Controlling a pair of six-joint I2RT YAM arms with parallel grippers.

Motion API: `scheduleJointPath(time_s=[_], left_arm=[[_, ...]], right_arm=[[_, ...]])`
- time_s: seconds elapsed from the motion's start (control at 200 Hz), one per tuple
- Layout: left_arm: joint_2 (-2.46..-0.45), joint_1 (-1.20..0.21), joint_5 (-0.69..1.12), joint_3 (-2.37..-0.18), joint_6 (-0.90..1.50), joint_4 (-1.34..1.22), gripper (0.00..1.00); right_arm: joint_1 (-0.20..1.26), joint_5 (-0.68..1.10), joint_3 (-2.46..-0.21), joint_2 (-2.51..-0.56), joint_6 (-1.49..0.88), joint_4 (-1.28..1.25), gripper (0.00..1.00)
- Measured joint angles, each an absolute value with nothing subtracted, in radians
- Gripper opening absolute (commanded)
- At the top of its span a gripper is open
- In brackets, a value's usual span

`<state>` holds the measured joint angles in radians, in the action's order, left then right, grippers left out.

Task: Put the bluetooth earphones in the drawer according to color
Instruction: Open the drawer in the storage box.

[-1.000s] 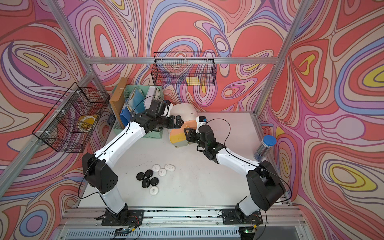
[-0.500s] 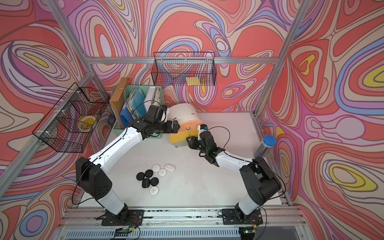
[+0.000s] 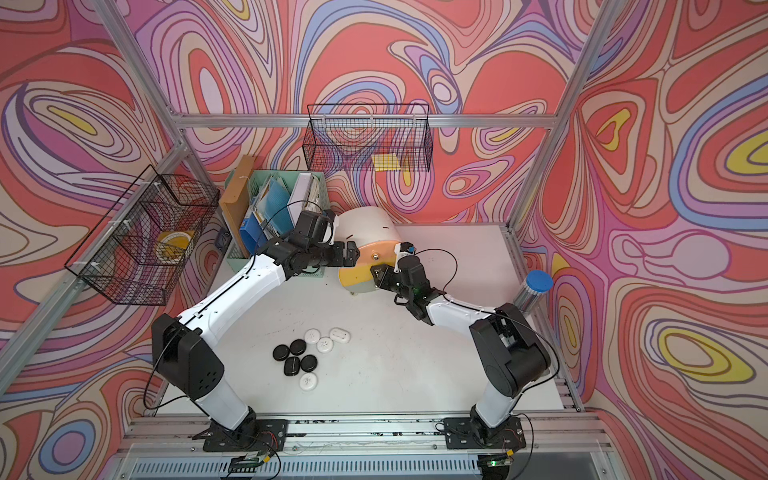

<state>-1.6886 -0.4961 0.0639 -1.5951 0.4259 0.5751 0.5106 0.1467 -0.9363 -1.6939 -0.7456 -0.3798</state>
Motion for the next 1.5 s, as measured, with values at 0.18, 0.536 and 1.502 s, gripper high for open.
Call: scheduleJointPath(time_s=[0.18, 0.536, 1.502], left_arm=[[-1.689, -0.496, 0.046, -1.595, 0.426, 0.568, 0.99], [-1.691, -0.496, 0.038, -1.595, 0.426, 0.568, 0.99], [-1.709, -0.496, 0.023, -1.595, 0.426, 0.554, 0.99]], right_arm=[[0.509, 0.155, -0.937, -1.724, -0.771, -0.417, 0.33], [0.509, 0.162, -0.937, -1.738, -0.802, -0.437, 0.27], [0.503, 0.174, -0.832, -1.676, -0.833, -0.505, 0.06]])
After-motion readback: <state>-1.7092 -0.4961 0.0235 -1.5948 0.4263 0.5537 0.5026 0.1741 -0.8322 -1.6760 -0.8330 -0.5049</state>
